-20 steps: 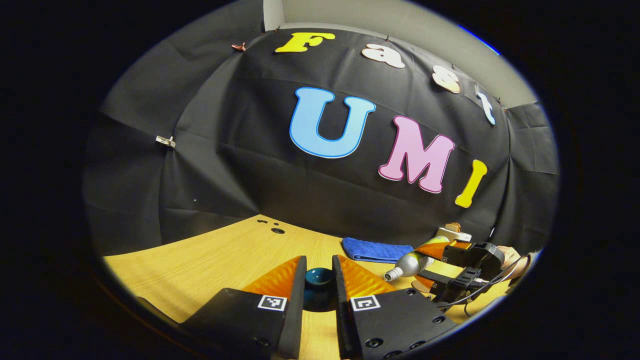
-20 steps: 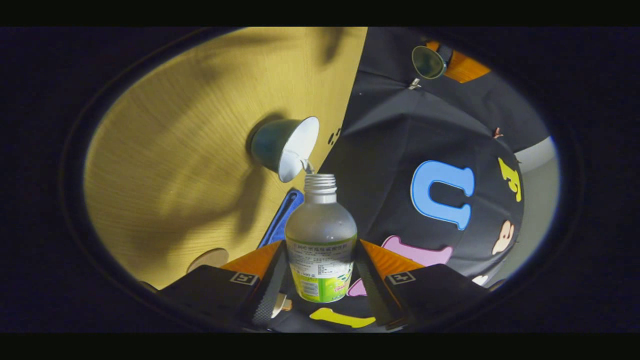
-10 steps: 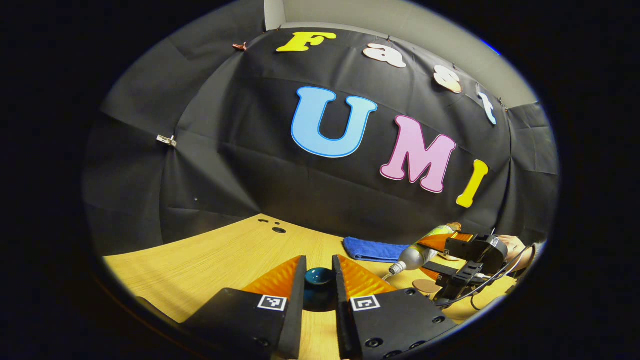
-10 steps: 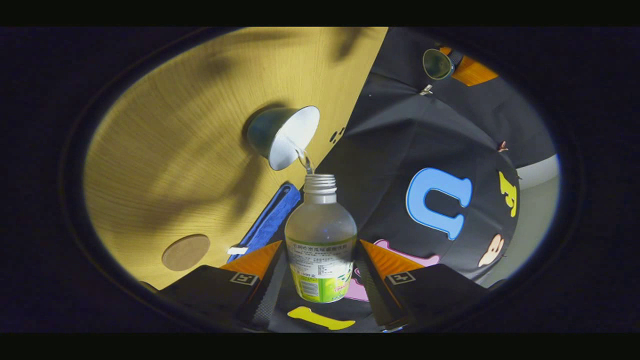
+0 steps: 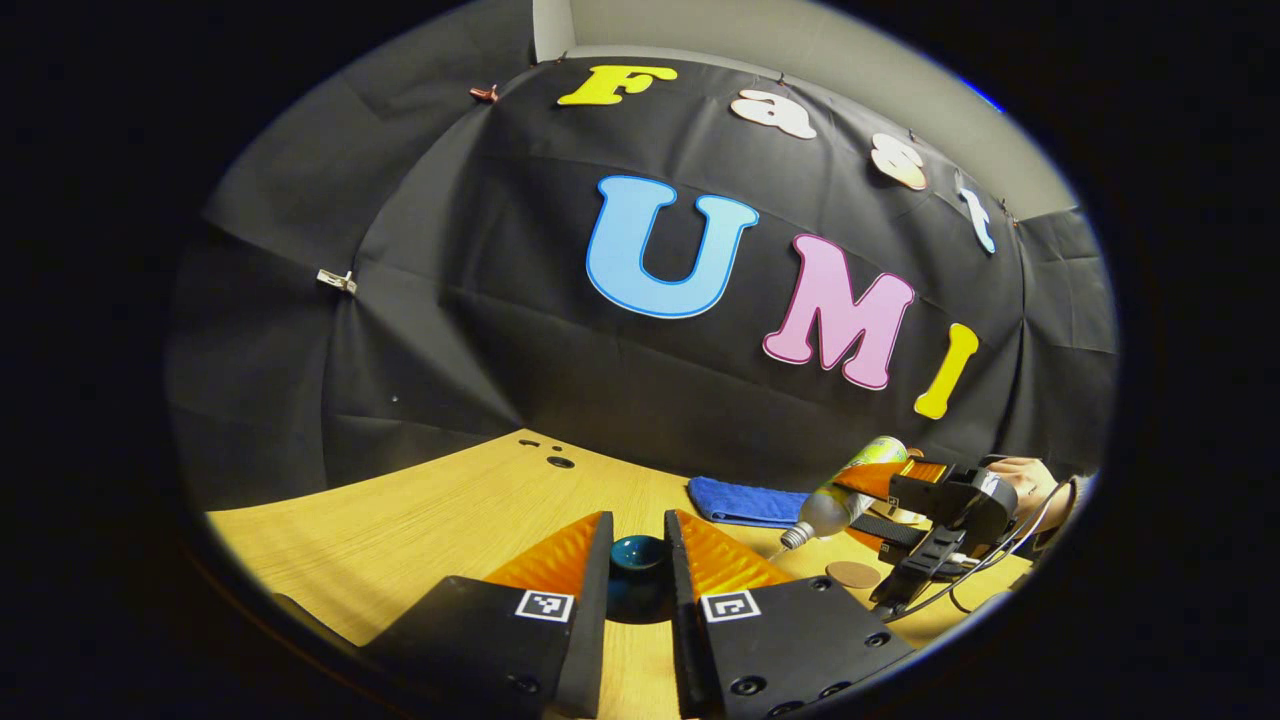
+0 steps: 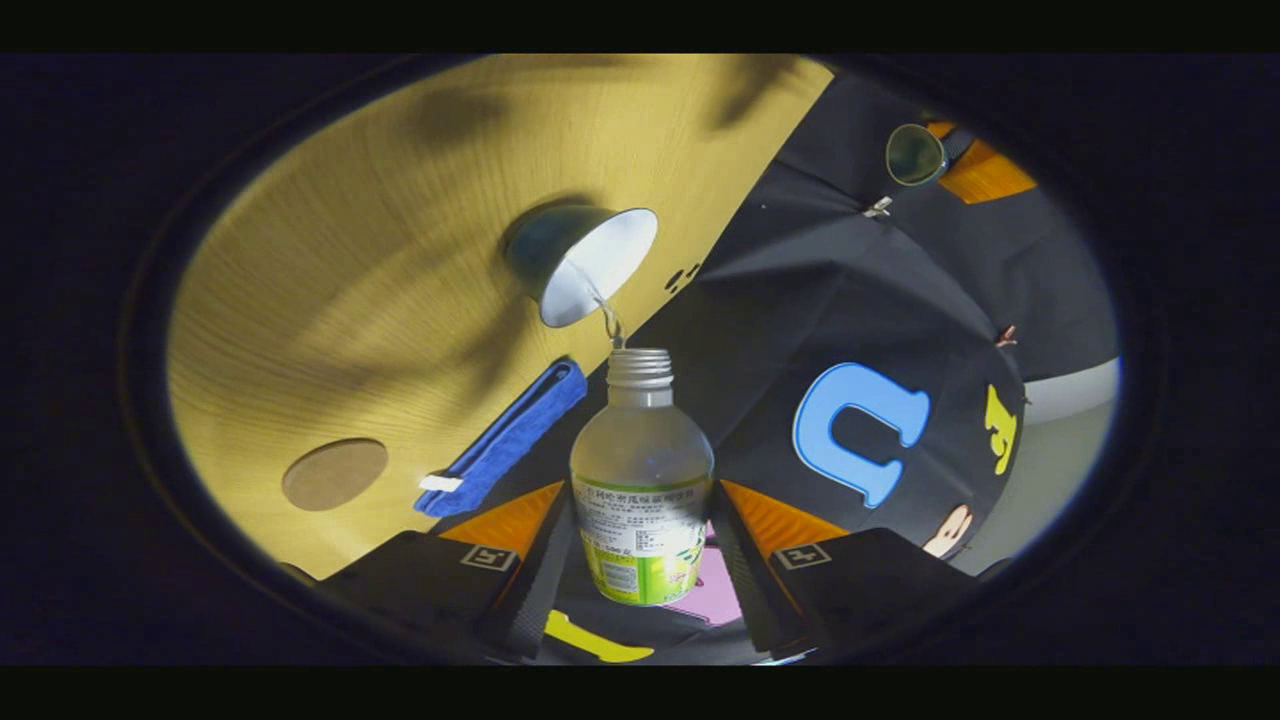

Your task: Open the teacup lid with one hand, grasp the water bottle and pour water into the teacup with the other hand; after pouring, place the water bottle on the coaster and then close the teacup lid.

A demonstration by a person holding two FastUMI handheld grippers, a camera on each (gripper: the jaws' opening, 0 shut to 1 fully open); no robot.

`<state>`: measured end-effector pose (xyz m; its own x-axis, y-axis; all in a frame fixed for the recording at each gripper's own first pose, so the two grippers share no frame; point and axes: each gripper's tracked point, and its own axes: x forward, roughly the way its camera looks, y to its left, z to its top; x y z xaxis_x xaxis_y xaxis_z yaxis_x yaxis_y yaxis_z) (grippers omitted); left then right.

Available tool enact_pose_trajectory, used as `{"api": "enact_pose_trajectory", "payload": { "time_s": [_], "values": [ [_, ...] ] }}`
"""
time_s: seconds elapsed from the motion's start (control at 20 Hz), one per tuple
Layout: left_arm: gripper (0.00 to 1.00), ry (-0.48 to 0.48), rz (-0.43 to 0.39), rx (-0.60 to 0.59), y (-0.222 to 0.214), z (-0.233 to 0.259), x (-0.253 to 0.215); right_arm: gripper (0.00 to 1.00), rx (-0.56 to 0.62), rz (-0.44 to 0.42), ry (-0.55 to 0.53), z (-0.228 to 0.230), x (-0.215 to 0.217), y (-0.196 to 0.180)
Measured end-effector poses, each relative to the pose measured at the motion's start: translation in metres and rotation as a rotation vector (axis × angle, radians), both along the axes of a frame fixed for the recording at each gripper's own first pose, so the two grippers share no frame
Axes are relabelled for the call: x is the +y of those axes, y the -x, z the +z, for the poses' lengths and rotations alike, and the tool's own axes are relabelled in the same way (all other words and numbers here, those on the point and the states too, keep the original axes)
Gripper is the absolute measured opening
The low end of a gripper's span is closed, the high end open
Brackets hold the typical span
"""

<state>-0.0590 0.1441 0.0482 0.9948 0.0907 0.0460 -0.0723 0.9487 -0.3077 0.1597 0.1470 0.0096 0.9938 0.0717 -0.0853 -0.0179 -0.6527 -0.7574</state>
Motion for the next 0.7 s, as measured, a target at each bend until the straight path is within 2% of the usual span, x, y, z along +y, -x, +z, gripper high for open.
{"api": "enact_pose_trajectory", "payload": {
  "time_s": [0.3,0.5,0.6,0.7],
  "values": [
    [0.33,0.004,0.005,-0.004,0.0,0.0,0.002,0.78,-0.039,0.035,0.068,0.008,0.005,0.0],
    [0.32,0.008,0.002,-0.004,0.0,0.0,0.001,0.77,-0.109,0.086,0.164,0.02,0.014,0.004],
    [0.32,0.008,0.003,-0.004,0.001,0.0,0.002,0.78,-0.1,0.076,0.142,0.017,0.011,0.001],
    [0.33,0.006,0.005,-0.004,0.0,0.0,0.002,0.78,-0.084,0.057,0.058,0.014,0.011,0.001]
  ]
}}
